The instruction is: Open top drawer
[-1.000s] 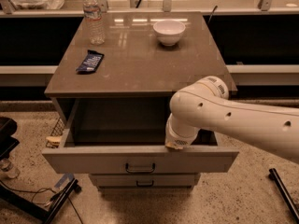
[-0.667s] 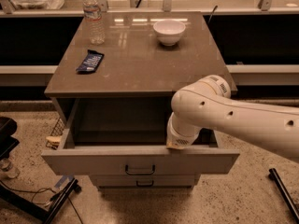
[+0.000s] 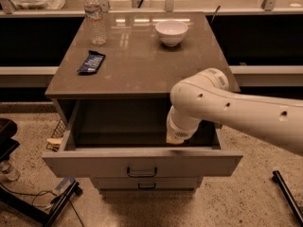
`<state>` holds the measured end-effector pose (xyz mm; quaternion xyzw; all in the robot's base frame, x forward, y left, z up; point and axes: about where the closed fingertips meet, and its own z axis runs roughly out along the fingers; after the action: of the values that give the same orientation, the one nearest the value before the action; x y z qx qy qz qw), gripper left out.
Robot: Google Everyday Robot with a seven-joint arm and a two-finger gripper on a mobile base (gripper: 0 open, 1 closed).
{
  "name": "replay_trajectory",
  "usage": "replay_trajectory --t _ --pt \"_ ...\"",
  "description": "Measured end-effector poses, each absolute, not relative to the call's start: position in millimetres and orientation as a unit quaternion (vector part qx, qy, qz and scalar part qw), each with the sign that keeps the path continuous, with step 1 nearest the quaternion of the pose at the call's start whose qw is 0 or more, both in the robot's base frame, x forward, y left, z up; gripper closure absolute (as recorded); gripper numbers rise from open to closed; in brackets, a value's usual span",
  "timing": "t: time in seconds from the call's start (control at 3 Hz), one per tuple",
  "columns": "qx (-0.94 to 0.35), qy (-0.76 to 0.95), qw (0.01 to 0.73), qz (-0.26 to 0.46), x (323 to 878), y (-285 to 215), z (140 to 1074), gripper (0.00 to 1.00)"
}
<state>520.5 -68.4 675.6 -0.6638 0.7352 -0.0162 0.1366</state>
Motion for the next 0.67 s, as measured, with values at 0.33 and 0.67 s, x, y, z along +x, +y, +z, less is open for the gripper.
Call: replay_trajectory --t 0.33,0.67 --pt "-0.669 0.728 0.146 -0.022 560 -61 684 1.0" --pt "-0.663 0.734 0.149 -0.005 576 -65 669 1.0"
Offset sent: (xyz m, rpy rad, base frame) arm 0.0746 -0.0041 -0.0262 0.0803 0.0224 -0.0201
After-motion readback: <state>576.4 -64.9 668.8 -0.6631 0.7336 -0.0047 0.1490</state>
